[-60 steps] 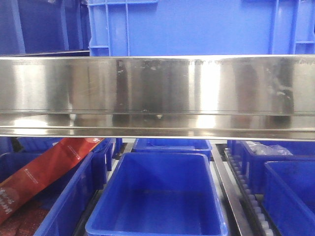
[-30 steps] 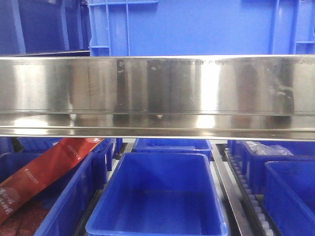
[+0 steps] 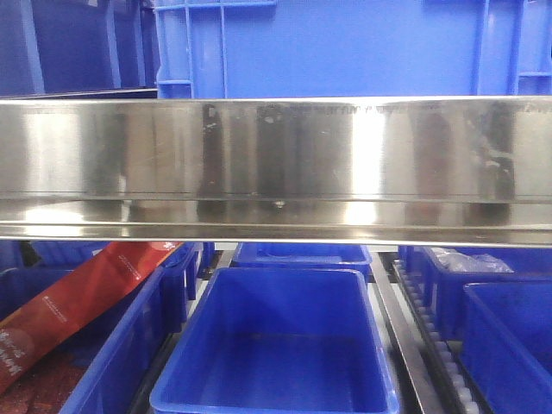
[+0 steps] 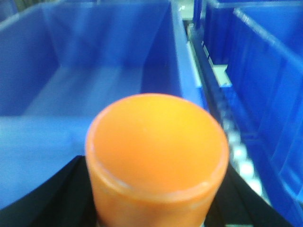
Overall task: Place cylindrical capacitor in blue bin on shelf
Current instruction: 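Lower left gripper into a blue bin and release orange cylinder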
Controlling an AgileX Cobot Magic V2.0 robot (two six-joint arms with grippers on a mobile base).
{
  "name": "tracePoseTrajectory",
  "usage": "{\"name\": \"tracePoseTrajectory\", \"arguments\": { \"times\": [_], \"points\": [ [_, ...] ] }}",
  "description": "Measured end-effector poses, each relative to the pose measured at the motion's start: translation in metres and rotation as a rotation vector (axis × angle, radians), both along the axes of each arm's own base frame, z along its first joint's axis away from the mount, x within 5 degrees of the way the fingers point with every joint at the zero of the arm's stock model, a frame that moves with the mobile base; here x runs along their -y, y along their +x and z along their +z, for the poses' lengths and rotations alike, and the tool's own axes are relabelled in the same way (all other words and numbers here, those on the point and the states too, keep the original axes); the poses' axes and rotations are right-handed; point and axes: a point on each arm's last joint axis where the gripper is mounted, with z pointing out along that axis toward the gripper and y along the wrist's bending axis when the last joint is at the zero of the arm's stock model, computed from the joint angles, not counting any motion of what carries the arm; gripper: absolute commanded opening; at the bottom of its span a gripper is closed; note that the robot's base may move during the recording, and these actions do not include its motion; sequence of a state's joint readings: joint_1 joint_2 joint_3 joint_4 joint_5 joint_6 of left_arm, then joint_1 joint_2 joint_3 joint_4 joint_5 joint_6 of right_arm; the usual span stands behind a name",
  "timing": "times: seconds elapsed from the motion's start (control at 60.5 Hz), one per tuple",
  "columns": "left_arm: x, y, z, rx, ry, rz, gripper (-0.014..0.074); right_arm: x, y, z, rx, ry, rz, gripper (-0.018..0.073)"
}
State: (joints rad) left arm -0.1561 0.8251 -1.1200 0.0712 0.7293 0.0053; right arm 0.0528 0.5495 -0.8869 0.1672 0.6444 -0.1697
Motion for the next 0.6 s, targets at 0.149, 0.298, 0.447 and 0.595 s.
{"name": "tracePoseTrajectory", "arguments": {
  "times": [0.149, 0.298, 0.447, 0.595],
  "points": [
    [0.03, 0.019, 0.027, 0.036, 0.014, -0.166, -0.0111, 0.0, 0.0, 0.0, 0.0, 0.0, 0.0, -0.0151],
    [0.076, 0.05, 0.045, 0.034, 0.019, -0.329, -0.0111, 0.0, 0.0, 0.0, 0.0, 0.0, 0.0, -0.0151],
    [0.126, 0.083, 0.054, 0.021, 0.018, -0.436, -0.0111, 0.0, 0.0, 0.0, 0.0, 0.0, 0.0, -0.0151],
    [0.17, 0.115, 0.055, 0.018, 0.021, -0.497, -0.0111, -0.001, 0.0, 0.001, 0.008, 0.019, 0.007, -0.0151]
  ]
}}
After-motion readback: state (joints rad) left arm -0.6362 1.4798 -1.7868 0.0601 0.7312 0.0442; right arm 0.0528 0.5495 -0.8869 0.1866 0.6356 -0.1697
